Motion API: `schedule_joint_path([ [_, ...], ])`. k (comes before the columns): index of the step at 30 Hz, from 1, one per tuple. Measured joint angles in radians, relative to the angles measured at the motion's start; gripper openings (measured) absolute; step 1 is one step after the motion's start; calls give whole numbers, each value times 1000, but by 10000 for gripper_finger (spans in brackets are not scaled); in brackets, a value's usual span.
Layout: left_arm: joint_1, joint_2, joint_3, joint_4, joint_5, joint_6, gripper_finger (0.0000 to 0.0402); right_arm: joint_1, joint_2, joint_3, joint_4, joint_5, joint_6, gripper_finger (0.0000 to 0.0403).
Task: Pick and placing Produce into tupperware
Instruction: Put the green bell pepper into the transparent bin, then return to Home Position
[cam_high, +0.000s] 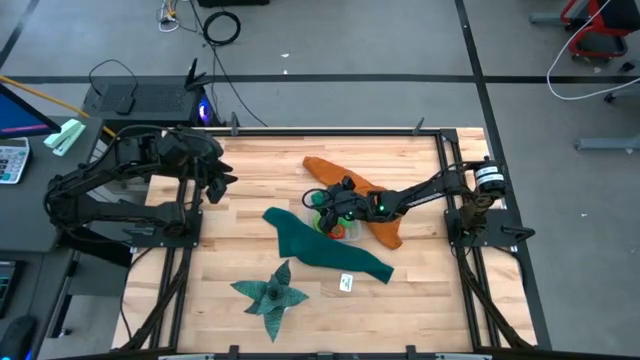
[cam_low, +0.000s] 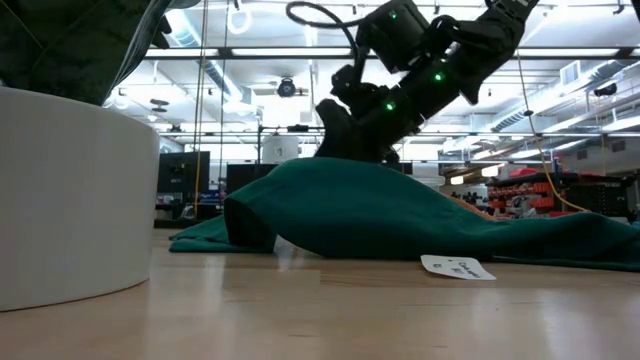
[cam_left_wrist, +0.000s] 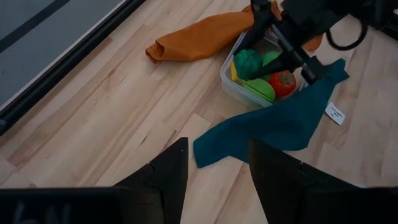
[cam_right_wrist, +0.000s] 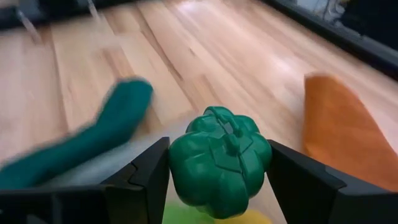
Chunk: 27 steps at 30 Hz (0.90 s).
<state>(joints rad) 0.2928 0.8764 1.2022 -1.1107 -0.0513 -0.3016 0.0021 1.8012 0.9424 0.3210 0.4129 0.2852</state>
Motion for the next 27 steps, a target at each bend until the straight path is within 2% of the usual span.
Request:
schedule_joint_path([
  [12,0,0,0,0,0,0,172,0,19,-1,20,0,6,208],
  [27,0,0,0,0,0,2,172,0,19,-1,16,-3,10,258],
])
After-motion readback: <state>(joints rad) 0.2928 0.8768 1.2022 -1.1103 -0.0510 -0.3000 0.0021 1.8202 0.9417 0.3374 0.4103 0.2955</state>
